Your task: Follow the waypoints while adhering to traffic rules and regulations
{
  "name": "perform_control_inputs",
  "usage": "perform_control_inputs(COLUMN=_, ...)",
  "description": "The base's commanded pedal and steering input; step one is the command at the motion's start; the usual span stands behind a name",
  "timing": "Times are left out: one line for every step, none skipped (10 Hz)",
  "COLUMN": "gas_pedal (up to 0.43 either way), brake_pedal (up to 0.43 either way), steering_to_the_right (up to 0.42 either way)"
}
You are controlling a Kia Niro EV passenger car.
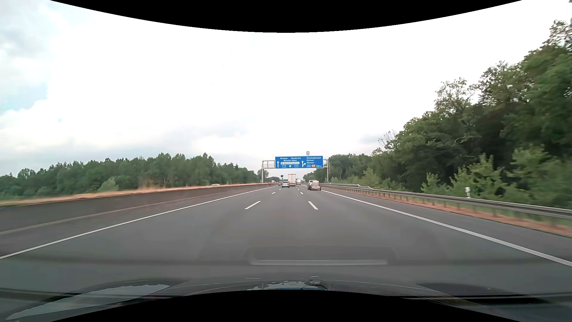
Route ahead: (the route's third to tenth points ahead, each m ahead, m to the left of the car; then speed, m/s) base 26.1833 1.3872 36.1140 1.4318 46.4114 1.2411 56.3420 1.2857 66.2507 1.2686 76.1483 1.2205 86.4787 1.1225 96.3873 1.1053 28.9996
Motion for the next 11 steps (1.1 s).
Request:
perform_control_inputs(gas_pedal=0.248, brake_pedal=0.0, steering_to_the_right=-0.002)
perform_control_inputs(gas_pedal=0.248, brake_pedal=0.0, steering_to_the_right=-0.002)
perform_control_inputs(gas_pedal=0.248, brake_pedal=0.0, steering_to_the_right=-0.002)
perform_control_inputs(gas_pedal=0.248, brake_pedal=0.0, steering_to_the_right=-0.002)
perform_control_inputs(gas_pedal=0.248, brake_pedal=0.0, steering_to_the_right=-0.003)
perform_control_inputs(gas_pedal=0.248, brake_pedal=0.0, steering_to_the_right=-0.003)
perform_control_inputs(gas_pedal=0.248, brake_pedal=0.0, steering_to_the_right=-0.004)
perform_control_inputs(gas_pedal=0.248, brake_pedal=0.0, steering_to_the_right=-0.004)
perform_control_inputs(gas_pedal=0.248, brake_pedal=0.0, steering_to_the_right=-0.004)
perform_control_inputs(gas_pedal=0.248, brake_pedal=0.0, steering_to_the_right=-0.003)
perform_control_inputs(gas_pedal=0.248, brake_pedal=0.0, steering_to_the_right=-0.003)
